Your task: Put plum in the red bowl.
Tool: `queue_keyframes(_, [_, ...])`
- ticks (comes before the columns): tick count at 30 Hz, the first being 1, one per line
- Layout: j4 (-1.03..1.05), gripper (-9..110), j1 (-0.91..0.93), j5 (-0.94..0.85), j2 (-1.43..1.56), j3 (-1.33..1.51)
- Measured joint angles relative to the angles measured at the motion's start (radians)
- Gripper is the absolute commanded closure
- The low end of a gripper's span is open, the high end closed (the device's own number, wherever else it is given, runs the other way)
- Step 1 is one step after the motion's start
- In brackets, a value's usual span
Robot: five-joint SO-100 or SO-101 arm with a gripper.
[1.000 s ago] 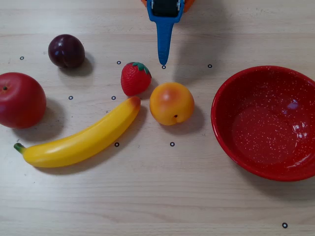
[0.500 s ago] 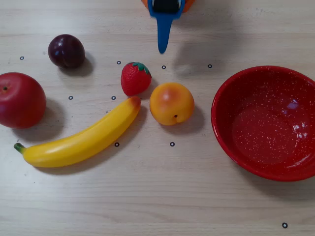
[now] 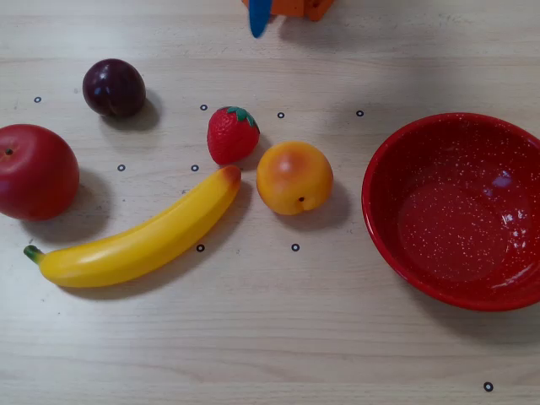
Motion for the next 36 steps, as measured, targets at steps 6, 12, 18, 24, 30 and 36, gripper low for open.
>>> queue_keyframes(6, [0.052, 101, -0.092, 0.117, -0.179, -0.186])
queue_keyframes(12, [0.120, 101, -0.264, 0.268, -0.374, -0.368])
queue_keyframes(18, [0.132, 101, -0.459, 0.454, -0.574, -0.477])
queue_keyframes(24, [0.132, 101, -0.634, 0.614, -0.719, -0.545])
queue_keyframes(30, [0.121, 93, -0.753, 0.741, -0.847, -0.561])
queue_keyframes(36, [0.118, 75, -0.808, 0.827, -0.930, -0.604])
